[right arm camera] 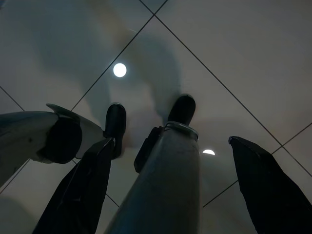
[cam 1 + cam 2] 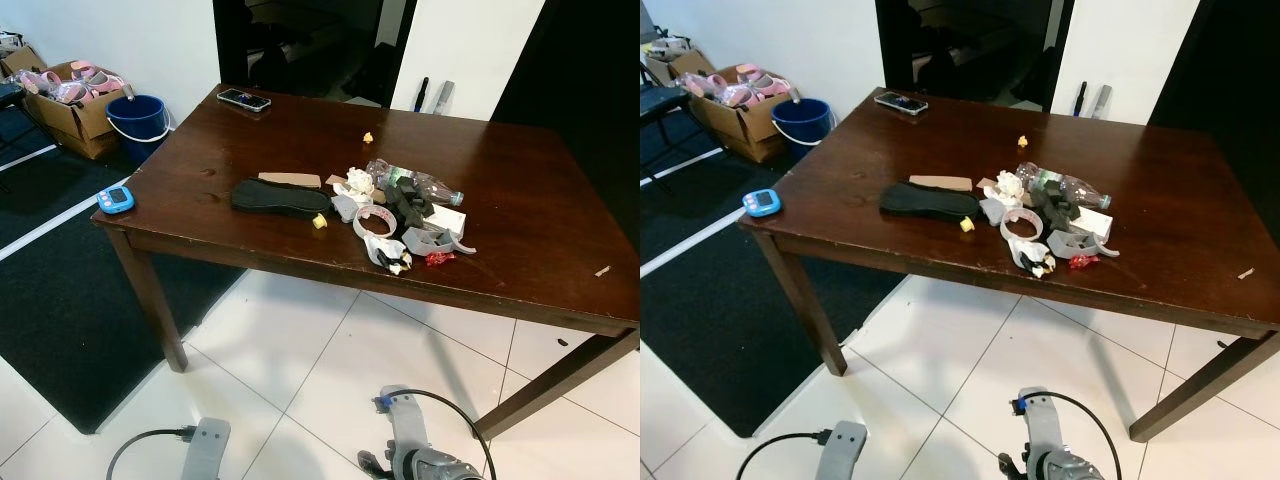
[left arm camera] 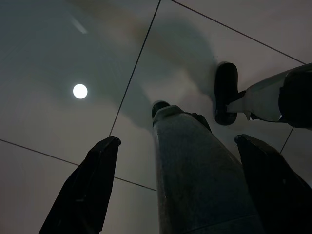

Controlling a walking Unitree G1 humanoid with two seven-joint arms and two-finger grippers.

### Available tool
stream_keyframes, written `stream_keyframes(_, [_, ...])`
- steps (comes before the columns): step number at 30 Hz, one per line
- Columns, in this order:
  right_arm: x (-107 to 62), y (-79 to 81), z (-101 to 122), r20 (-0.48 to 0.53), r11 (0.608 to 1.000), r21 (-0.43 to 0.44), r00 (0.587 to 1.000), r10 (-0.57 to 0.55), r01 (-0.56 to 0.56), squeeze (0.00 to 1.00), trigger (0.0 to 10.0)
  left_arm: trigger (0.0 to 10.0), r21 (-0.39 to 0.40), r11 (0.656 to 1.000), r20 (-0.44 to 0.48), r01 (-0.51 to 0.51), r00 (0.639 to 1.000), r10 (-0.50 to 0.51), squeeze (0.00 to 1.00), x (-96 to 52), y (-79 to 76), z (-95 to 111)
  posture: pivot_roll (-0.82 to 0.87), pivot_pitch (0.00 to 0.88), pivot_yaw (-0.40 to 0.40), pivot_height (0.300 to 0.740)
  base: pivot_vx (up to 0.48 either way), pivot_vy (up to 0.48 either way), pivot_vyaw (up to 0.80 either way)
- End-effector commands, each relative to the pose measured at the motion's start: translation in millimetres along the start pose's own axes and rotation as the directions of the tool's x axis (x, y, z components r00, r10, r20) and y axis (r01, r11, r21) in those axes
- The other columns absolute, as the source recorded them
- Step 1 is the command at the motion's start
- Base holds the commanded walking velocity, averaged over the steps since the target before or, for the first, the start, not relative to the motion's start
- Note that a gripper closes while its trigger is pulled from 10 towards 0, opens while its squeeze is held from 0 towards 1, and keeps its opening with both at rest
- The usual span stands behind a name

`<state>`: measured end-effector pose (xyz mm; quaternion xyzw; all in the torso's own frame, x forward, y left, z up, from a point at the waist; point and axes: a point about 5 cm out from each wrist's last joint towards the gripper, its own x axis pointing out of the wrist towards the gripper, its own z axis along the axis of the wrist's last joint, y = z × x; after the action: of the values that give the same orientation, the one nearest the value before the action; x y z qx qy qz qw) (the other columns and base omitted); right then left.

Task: Picking trash to rubbish bin

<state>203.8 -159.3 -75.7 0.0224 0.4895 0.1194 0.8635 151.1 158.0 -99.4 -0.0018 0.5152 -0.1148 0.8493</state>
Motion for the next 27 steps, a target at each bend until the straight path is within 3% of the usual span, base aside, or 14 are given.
stream_keyframes(1, [-1.0, -2.6, -5.1, -0.020, 1.000, -0.006, 1.000, -0.007, 0.007, 0.00, 10.0, 10.0, -0.001, 1.000, -0.015, 0.018, 1.000, -0.018, 0.00, 0.9, -7.4, -5.4, 0.07, 0.042, -0.053, 0.740, 0.000, 0.000, 0.00])
stream_keyframes(27, [-1.0, -1.9, -7.6, -0.032, 1.000, -0.026, 0.999, -0.003, 0.002, 0.00, 10.0, 10.0, -0.003, 1.000, -0.012, 0.023, 1.000, -0.023, 0.00, 0.8, -7.5, -5.6, 0.07, 0.046, -0.056, 0.740, 0.000, 0.000, 0.00])
